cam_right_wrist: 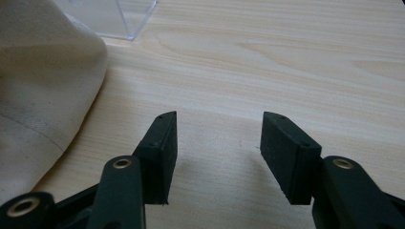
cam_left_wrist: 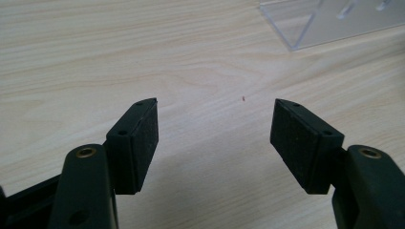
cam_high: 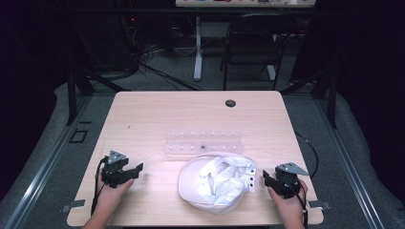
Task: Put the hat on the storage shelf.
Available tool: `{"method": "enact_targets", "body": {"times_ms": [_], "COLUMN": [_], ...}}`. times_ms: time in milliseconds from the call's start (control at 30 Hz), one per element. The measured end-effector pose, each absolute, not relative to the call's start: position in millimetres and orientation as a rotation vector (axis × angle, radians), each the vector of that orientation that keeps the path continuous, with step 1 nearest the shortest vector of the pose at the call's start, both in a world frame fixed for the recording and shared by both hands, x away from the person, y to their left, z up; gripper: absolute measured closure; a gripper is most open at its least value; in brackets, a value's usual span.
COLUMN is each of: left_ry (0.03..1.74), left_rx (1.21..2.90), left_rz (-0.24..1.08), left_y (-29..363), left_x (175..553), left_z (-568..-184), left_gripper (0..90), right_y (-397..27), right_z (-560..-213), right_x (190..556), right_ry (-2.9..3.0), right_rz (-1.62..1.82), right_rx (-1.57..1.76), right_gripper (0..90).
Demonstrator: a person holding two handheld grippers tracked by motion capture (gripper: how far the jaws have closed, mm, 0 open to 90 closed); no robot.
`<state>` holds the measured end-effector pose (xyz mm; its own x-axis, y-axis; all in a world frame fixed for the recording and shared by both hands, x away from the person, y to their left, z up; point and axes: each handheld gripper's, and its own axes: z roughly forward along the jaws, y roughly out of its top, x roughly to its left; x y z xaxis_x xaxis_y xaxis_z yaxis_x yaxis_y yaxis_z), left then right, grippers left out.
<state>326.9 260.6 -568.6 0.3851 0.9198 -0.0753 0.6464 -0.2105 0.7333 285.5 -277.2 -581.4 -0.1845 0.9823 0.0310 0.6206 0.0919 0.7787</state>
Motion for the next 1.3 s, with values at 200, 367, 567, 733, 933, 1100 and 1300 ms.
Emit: {"method": "enact_targets", "body": {"times_ms": [200, 367, 567, 733, 933, 1100, 1300], "left_ry": [1.313, 1.3, 1.26, 1.254, 1.237, 1.229, 1.226], "left_rx": [1.941, 1.954, 1.979, 1.984, 2.003, 2.01, 2.009], "left_rz": [0.48, 0.465, 0.488, 0.489, 0.492, 0.494, 0.497], "left_y": [255.4, 251.8, 248.1, 246.5, 244.2, 242.5, 240.9], "left_x": [326.0, 325.8, 324.4, 323.1, 322.4, 320.7, 319.4], "left_z": [-570.7, -571.8, -570.7, -570.2, -570.2, -570.5, -570.2], "left_gripper": [34.5, 36.7, 39.1, 39.6, 39.7, 40.0, 40.0], "right_y": [-275.7, -274.7, -273.1, -271.7, -270.4, -269.0, -271.1], "right_z": [-581.1, -581.2, -578.1, -574.6, -565.6, -555.8, -540.5], "right_x": [284.8, 284.9, 281.9, 279.7, 275.8, 274.8, 277.8], "right_ry": [1.858, 1.854, 1.855, 1.85, 1.856, 1.88, 1.945], "right_rz": [0.944, 0.941, 0.964, 0.97, 1.005, 1.041, 1.09], "right_rx": [1.573, 1.577, 1.565, 1.565, 1.579, 1.607, 1.671], "right_gripper": [47.5, 47.5, 47.2, 46.8, 46.6, 46.1, 47.2]}}
